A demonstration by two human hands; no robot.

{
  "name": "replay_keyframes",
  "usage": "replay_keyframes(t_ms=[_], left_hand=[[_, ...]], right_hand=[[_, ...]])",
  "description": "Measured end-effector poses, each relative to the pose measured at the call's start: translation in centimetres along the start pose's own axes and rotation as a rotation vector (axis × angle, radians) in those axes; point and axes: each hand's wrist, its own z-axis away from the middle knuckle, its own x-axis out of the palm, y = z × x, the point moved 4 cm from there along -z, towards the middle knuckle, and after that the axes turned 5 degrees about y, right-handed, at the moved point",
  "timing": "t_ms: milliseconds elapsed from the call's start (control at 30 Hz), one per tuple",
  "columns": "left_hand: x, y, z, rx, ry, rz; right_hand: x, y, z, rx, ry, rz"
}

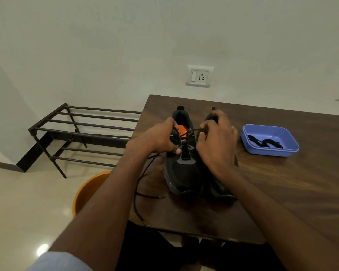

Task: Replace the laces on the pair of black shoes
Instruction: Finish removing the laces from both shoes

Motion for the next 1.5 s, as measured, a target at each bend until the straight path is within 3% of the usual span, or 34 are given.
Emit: replay_keyframes(t_ms=[67,167,200,267,333,400,433,533,667,700,767,933,1000,1100,1167,1267,1367,1500], left_hand=[[0.1,0.1,0.0,0.001,0.002,-0.011],[0.2,0.1,0.0,0.0,0.001,-0.027],[0.2,0.0,0.1,-0.005,-0.003,-0.026],[0.2,0.3,0.1,-0.005,-0.009,-0.029],[0.2,0.4,0.1,-0.004,-0.011,-0.026],[0.2,0.5,0.2,-0.01,-0.019,-0.022],[0.2,0.5,0.1,-0.011,-0.022,-0.026],[0.3,0.6,0.1,-0.003,-0.018,-0.033],[0.3,0.4,0.0,0.009,0.0,-0.048],[0.4,0.4,0.0,0.01,0.001,-0.048],[0.3,0.3,0.0,0.005,-0.004,-0.034],[0.4,0.4,0.1,0.014,-0.012,-0.023],[0.5,0.3,0.1,0.011,-0.016,-0.026],[0.5,0.4,0.1,0.015,-0.016,-0.037],[0.5,0.5,0.1,0.021,-0.016,-0.029],[0.4,0.5,0.0,0.034,-0.004,-0.027],[0.5,0.4,-0.1,0.025,-0.004,-0.026],[0.7,0.4,-0.2,0.019,-0.002,-0.035]], right_hand=[[1.3,-1.3,0.2,-0.264,-0.141,0.144],[2.9,-2.4,0.2,-0.363,-0.308,0.132],[2.8,-2.3,0.3,-0.312,-0.278,-0.013],[1.6,-1.0,-0.2,-0.037,-0.143,-0.361],[-0.7,0.3,-1.1,0.157,0.088,-0.277],[-2.0,1.3,-1.6,0.277,0.184,-0.174],[-2.1,1.4,-1.7,0.211,0.157,-0.075],[-0.3,0.3,-1.0,-0.221,-0.046,0.219],[2.7,-2.4,0.0,-0.448,-0.382,0.147],[3.2,-2.3,0.0,-0.431,-0.404,0.141],[2.7,-1.6,-0.5,-0.341,-0.296,0.036],[-1.7,1.3,-2.3,0.225,0.152,-0.336],[-2.8,2.4,-2.3,0.368,0.203,-0.306],[-2.3,2.6,-2.1,0.066,0.022,0.086],[-0.7,0.9,-1.6,-0.207,-0.11,0.149],[1.8,-1.5,-0.6,-0.376,-0.292,0.129],[2.7,-1.2,-0.3,-0.314,-0.274,0.017],[-0.3,0.6,-2.0,0.109,-0.088,-0.246]])
